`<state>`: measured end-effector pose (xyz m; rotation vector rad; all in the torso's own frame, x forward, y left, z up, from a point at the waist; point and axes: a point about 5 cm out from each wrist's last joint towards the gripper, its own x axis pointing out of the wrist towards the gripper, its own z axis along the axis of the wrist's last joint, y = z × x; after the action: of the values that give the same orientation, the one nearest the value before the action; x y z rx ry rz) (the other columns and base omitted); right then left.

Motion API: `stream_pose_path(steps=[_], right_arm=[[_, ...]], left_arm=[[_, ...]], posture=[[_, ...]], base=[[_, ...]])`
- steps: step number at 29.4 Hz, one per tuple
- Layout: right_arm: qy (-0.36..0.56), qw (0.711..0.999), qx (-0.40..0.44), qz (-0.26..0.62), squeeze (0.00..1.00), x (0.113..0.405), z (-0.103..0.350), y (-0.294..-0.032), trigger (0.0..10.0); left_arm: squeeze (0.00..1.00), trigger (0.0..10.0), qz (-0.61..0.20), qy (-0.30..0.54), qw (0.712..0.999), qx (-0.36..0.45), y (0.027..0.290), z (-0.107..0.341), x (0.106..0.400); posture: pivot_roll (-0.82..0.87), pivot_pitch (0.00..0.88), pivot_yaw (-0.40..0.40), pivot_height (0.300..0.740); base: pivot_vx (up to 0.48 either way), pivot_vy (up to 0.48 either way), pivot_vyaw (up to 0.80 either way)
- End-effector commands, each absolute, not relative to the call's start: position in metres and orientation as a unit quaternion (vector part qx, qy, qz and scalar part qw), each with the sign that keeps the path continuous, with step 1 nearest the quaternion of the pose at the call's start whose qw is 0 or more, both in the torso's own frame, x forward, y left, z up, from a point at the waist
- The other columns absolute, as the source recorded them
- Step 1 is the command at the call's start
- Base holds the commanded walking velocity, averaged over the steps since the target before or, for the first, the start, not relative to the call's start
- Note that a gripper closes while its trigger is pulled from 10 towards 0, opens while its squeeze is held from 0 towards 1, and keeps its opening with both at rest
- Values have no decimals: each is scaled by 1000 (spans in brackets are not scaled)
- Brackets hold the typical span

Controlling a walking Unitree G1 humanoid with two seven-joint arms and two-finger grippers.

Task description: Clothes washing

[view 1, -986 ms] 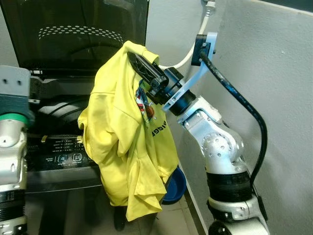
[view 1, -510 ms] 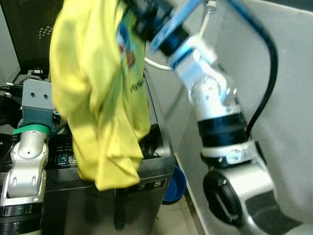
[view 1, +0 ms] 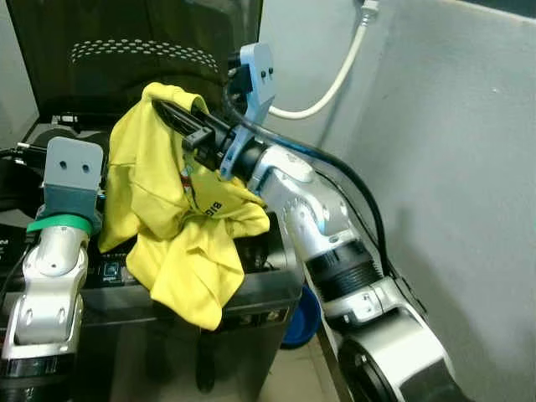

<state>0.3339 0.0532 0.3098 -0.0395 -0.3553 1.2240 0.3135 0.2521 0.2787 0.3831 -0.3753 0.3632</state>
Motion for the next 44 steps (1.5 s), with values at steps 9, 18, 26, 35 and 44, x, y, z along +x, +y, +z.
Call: stream_pose_path(steps=[9,18,26,35,44], right_arm=[[-120,793,-159,575,0,341,274,57,10000],[-135,793,-275,526,0,353,288,51,10000],[-243,866,-191,393,1000,367,342,41,10000],[-280,893,-146,321,0,371,361,35,10000],[-247,848,-145,447,0,362,339,41,10000]], left_arm=[[0,10000,174,-187,947,193,246,281,310],[0,10000,157,-183,951,195,239,279,310],[0,10000,153,-184,954,183,237,282,310],[0,10000,157,-185,956,167,236,283,308],[0,10000,131,-127,980,79,224,278,306]], posture=[[39,43,-82,740],[38,42,-80,740],[36,44,-77,740],[40,44,-81,740],[47,47,-80,740]], base=[[0,0,0],[0,0,0],[0,0,0],[0,0,0],[0,0,0]])
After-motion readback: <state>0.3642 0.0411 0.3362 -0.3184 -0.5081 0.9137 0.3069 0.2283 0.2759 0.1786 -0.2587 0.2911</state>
